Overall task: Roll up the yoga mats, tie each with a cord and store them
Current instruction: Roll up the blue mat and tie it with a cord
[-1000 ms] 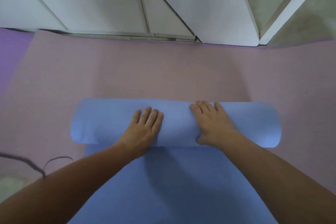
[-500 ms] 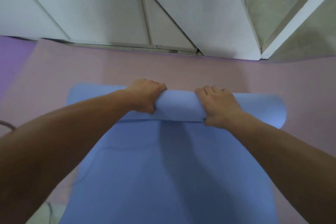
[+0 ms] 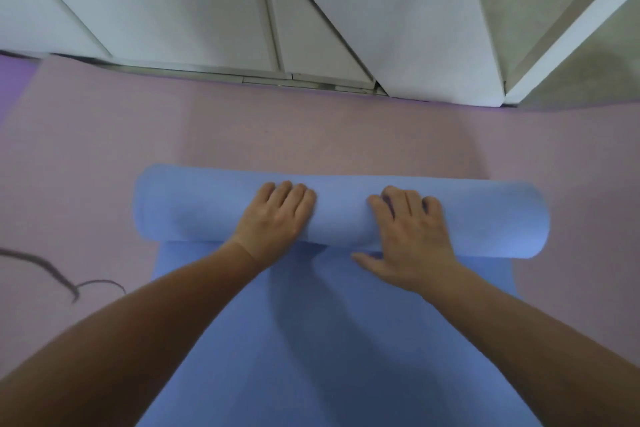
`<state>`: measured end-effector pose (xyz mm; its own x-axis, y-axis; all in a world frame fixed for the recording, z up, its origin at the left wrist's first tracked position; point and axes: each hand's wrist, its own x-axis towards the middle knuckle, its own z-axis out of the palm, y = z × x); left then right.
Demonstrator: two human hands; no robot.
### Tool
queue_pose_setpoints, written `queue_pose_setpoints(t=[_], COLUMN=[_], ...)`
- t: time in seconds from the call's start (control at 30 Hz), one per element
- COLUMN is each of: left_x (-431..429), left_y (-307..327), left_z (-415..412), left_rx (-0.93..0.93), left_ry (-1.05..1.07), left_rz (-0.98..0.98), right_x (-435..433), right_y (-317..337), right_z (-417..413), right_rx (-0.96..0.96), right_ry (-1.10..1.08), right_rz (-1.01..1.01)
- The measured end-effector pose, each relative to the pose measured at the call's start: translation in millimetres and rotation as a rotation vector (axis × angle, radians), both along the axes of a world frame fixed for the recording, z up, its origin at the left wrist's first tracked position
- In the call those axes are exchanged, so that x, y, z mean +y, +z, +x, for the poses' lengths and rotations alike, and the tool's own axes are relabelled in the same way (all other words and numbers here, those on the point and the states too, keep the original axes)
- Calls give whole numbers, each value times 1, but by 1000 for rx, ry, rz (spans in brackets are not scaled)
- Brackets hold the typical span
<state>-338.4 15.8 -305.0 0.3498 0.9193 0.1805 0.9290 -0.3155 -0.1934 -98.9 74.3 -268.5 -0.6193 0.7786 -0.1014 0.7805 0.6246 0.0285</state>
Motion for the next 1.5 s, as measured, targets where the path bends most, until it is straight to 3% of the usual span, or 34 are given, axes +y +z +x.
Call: queue_pose_setpoints(t=[0.07, 0.17, 0.27, 0.37, 0.53, 0.63, 0.7, 0.87, 1.03, 1.1, 1.2, 1.27, 1.37, 1.5], left_x=[-21, -62, -82, -55, -21, -60, -96, -186, -155, -129, -121, -122, -132, -176], left_y=[-7, -13, 13, 49, 69, 58, 53, 42, 73, 79, 74, 72, 76, 82], left_z=[9, 18, 20, 13, 27, 43, 55, 83, 59, 55, 63, 74, 79, 90], left_rx=[62, 99, -37, -153, 24, -6, -22, -84, -255, -204, -235, -189, -248, -144], left_ry=[70, 98, 29, 12, 326, 338, 393, 302, 89, 59, 343, 404, 472, 387], left_rz=[-46, -224, -367, -237, -851, -709, -681, -595, -522, -666, -1097, -1224, -1269, -1105], right_x=[15, 36, 26, -3, -77, -80, -60, -73, -140, -160, -184, -176, -133, -129], right_y=[25, 37, 27, 18, 2, 17, 40, 43, 27, 23, 24, 38, 61, 55], right_z=[0, -2, -3, 9, 28, 33, 35, 34, 48, 56, 67, 70, 71, 66], right_rx=[68, -115, -190, -103, -25, 26, 41, -243, -227, -223, -189, -125, -147, -340], right_ry=[-51, -77, -63, -68, -94, -54, -39, -36, -71, -85, -34, -3, 27, 23], right_rz=[-141, -329, -455, -274, -160, -184, -314, -576, -407, -376, -396, -407, -567, -689])
